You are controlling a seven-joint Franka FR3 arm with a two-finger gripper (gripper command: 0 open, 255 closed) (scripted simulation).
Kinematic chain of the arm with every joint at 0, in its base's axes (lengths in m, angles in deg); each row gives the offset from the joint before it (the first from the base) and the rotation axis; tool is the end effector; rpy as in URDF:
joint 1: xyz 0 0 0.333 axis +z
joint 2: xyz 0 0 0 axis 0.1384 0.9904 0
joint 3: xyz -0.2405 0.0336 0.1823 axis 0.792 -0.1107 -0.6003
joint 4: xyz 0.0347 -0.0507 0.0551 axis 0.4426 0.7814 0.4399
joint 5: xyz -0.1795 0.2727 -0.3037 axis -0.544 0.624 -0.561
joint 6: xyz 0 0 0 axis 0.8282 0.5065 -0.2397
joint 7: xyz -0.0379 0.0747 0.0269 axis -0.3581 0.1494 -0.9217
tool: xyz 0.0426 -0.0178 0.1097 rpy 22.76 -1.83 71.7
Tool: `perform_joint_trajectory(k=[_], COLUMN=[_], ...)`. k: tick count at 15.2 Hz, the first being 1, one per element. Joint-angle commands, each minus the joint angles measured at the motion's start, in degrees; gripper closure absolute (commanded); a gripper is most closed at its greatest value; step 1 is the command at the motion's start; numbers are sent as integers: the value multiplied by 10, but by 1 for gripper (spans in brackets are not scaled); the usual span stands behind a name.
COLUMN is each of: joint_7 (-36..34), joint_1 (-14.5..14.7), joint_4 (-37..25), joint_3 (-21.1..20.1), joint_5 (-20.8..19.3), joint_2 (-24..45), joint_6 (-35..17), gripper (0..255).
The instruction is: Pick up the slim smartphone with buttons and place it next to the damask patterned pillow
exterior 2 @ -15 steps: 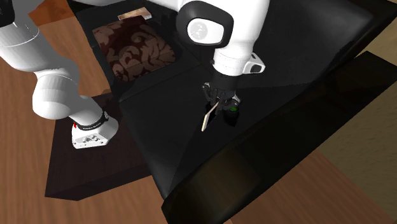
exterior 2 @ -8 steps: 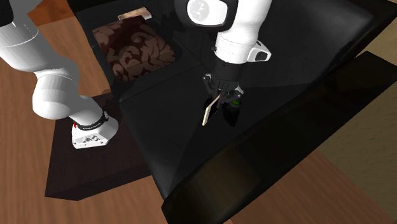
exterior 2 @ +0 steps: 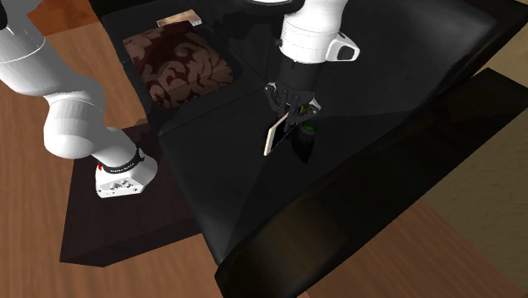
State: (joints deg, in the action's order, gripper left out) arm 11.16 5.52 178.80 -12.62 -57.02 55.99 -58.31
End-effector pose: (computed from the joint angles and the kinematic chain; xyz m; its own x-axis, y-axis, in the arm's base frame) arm 0.5627 -0.2545 0.5042 0.7919 0.5804 -0.1898 0.5895 -0.8077 -0.0107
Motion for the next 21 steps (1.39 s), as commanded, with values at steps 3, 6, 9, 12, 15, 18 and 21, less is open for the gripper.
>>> perform_joint_trajectory(k=[3, 6, 9, 12, 15, 18, 21], joint_7=[-52, -93, -133, -172, -211, -249, -288], joint_1=[24, 39, 52, 65, 78, 92, 107], joint_4=[79, 133, 180, 221, 257, 286, 310], joint_3=[-23, -45, -69, -95, -122, -150, -180], joint_5=[-19, -27, -28, -24, -15, -1, 18], joint_2=[-73, -124, -171, -213, -252, -285, -314], joint_6=[-3, -1, 4, 11, 19, 28, 38], gripper=[255, 255, 255, 255, 255, 255, 255])
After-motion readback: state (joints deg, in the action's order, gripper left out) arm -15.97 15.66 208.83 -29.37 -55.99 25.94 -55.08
